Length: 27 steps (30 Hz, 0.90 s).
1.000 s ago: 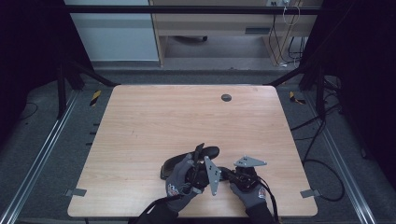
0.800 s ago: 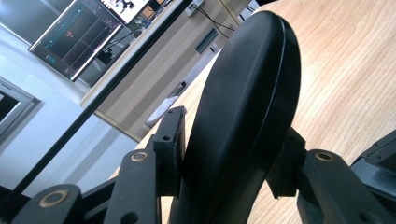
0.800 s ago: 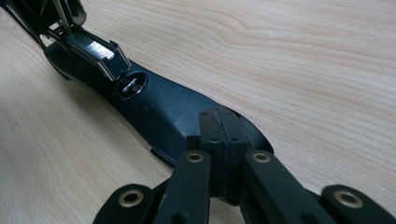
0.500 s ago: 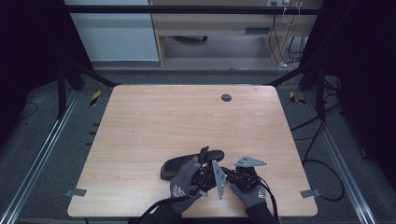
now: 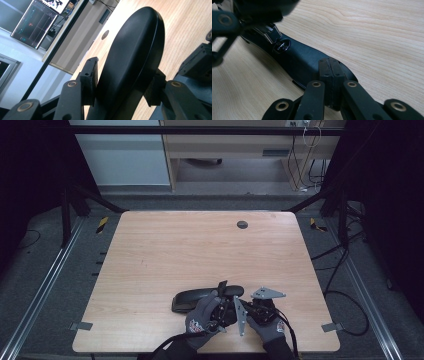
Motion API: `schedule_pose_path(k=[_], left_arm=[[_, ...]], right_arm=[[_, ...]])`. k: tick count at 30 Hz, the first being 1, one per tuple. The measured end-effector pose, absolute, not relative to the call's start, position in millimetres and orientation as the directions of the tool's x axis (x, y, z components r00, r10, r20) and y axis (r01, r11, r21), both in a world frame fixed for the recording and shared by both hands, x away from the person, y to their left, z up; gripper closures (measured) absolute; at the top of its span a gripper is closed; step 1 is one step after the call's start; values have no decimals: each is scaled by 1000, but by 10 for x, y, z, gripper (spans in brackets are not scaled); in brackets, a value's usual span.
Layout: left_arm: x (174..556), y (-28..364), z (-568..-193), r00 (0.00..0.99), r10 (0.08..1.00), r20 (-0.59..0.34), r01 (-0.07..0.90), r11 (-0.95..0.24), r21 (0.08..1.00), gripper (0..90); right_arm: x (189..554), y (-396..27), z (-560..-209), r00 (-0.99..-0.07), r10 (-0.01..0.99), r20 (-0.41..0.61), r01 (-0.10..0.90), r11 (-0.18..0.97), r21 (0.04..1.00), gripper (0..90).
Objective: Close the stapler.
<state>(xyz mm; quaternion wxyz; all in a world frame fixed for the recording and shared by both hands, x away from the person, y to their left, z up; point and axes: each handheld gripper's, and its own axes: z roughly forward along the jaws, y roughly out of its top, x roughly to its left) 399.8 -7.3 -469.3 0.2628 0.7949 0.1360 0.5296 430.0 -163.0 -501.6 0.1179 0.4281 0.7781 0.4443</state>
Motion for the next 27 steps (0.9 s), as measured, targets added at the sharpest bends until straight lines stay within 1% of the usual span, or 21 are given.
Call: schedule_pose_path(k=[7,22,27], left_arm=[[4005,-108,-4758,411,461,786,-65,-845,530,515],[4018,-127,-4819,423,447,788,-67,-852,520,500],[4027,-114,-4805,444,459,770,-63,-841,538,488]], right_arm=[[4305,-1636,-5021,-606,771,198,561,236,794,900],[4295,-1646,-5007,-600,778,187,561,242,792,900],[4292,-1661,-5008,-594,784,180,562,245,790,900]])
